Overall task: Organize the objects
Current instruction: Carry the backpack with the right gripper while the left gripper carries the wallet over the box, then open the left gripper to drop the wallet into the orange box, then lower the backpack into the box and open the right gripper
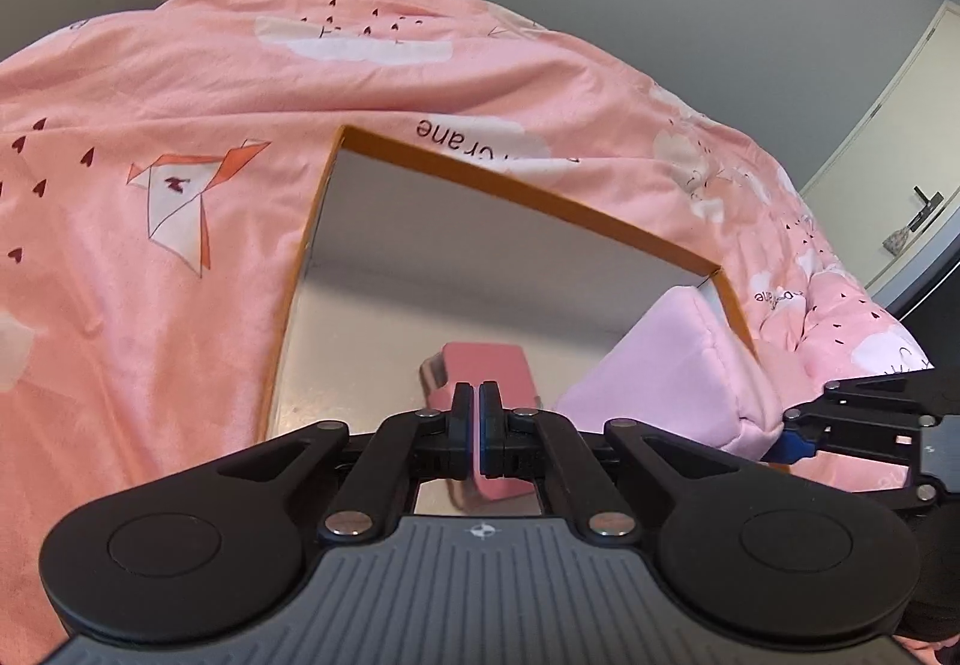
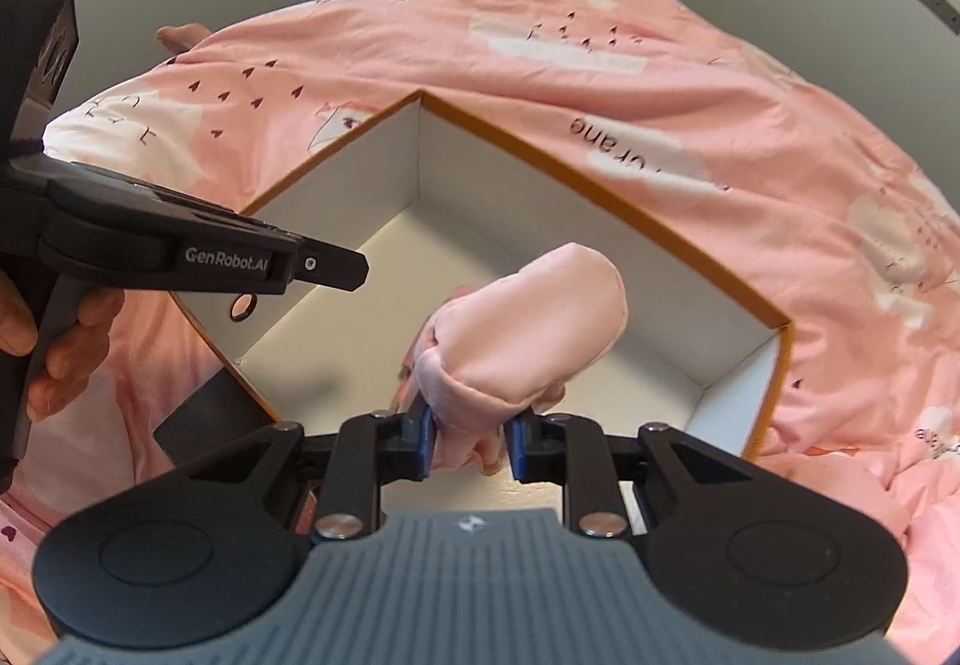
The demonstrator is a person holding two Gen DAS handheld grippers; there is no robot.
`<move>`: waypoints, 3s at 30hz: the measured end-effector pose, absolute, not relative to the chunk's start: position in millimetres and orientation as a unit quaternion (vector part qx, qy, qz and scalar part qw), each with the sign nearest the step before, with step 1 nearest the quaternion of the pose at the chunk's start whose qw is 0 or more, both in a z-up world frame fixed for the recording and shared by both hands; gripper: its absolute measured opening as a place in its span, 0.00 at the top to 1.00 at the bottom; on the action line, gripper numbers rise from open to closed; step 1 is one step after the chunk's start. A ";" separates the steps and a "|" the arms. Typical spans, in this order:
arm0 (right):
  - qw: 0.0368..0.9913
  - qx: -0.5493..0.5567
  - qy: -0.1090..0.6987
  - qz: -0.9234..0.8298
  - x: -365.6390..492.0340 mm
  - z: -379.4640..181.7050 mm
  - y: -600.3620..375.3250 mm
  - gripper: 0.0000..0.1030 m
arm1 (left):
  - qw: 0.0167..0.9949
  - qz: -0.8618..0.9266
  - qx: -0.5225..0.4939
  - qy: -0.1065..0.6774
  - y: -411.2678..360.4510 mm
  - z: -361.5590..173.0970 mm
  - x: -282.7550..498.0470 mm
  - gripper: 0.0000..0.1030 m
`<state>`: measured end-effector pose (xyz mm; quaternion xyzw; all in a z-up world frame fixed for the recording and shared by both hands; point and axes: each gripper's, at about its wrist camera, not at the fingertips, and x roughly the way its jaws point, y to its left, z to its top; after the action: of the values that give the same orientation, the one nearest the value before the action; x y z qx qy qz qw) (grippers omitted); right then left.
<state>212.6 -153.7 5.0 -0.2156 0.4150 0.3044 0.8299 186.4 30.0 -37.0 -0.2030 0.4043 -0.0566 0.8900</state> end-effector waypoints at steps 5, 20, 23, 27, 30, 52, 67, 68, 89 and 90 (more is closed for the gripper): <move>0.819 -0.215 0.433 0.309 219.2 -7.7 -145.9 0.76 | 0.902 -0.057 -0.189 0.384 38.7 -29.1 179.8 0.94; 0.804 -0.254 0.437 0.314 237.0 -24.6 -121.6 0.78 | 0.911 -0.054 -0.204 0.354 64.1 -23.1 178.7 0.54; 0.794 -0.222 0.446 0.347 234.8 -21.7 -115.6 0.80 | 0.911 -0.053 -0.204 0.354 67.9 -23.4 179.7 0.54; 0.774 -0.204 0.454 0.391 230.3 -20.9 -103.3 0.82 | 0.911 -0.052 -0.207 0.353 72.3 -22.5 180.0 0.54; 0.770 -0.248 0.432 0.399 222.7 -19.5 -93.7 0.83 | 0.911 -0.052 -0.209 0.351 74.6 -21.0 180.4 0.54; 0.540 -0.661 0.194 0.483 186.3 -39.7 -104.2 0.76 | 0.912 -0.053 -0.197 0.355 82.5 -13.1 189.5 0.54; 0.701 -0.386 0.446 0.401 266.4 3.9 -143.0 0.58 | 0.901 -0.139 -0.108 0.396 45.0 -19.3 211.2 0.54; 0.711 -0.338 0.477 0.392 265.3 0.0 -148.0 0.58 | 0.897 -0.150 -0.090 0.405 40.0 -20.3 215.2 0.54; 0.704 0.062 0.640 0.301 287.5 -10.9 -195.4 0.80 | 0.871 -0.158 -0.053 0.462 24.9 -39.0 248.3 0.56; 0.710 0.052 0.632 0.307 286.2 -2.1 -193.7 0.81 | 0.871 -0.159 -0.054 0.463 24.7 -38.7 248.5 0.56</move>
<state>286.2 -193.7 -2.1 0.0523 0.6317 0.3068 0.7100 248.5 24.7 -38.7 -0.0541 0.4626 -0.1588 0.8706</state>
